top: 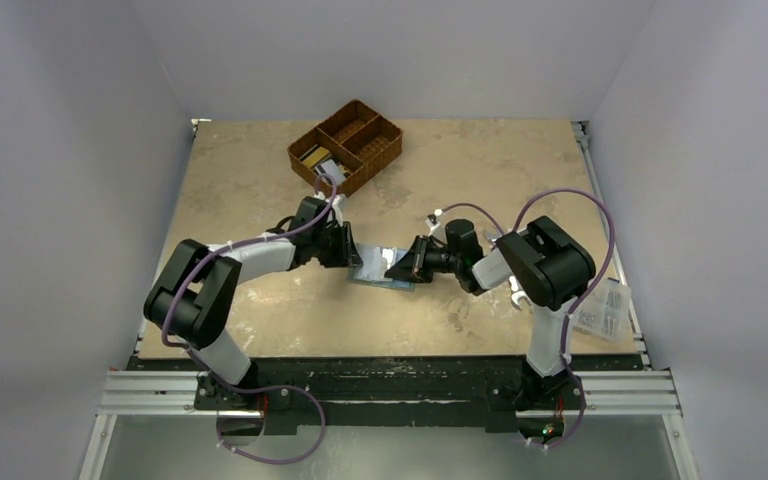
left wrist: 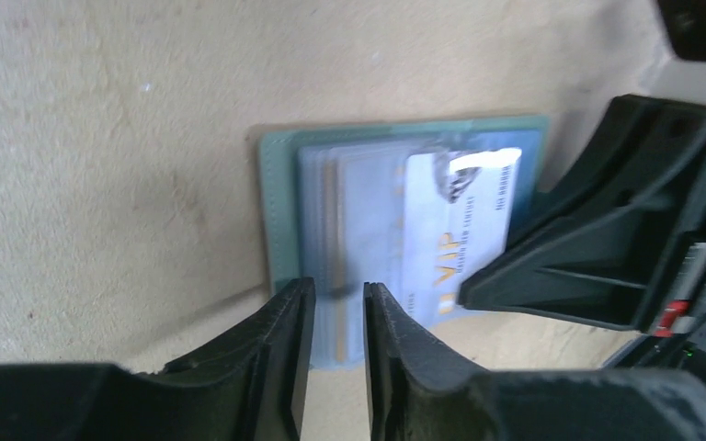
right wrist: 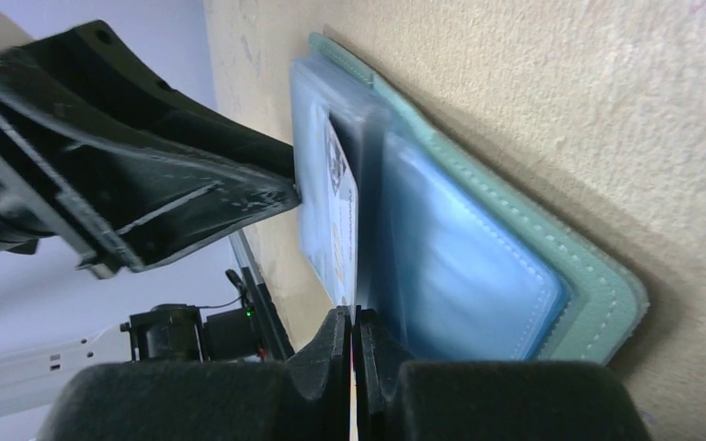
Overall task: Put the credit cards into the card holder
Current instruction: Insert the credit card into the card holder.
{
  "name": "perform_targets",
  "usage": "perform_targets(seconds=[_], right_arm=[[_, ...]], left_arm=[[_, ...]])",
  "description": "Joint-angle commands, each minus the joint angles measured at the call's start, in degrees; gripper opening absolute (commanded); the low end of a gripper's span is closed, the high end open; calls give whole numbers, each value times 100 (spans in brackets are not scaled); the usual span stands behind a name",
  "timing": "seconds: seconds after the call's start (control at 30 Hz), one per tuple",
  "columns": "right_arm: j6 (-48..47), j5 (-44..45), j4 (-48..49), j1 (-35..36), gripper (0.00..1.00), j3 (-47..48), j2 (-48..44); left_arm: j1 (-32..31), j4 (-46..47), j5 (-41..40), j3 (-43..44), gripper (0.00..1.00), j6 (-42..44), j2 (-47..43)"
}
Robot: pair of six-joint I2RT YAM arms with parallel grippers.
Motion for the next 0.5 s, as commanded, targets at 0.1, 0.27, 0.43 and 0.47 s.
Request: perform_targets(seconds=[0.1,0.27,0.43,0.47], right_arm=[[-283,203,-436,227,9,248,-18],[-194,174,-474,326,10,548,118],[-200,373,-689,330,24,607,-45],[-339,430,-878,334,26,618,-120]], left_arm=[[27,733,190,-465,20,-214,8],[27,773,216,-554,17,-217,-84],[27,790,250,-639,16,-251,-206],[27,786,255,-655,16,-253,-241]])
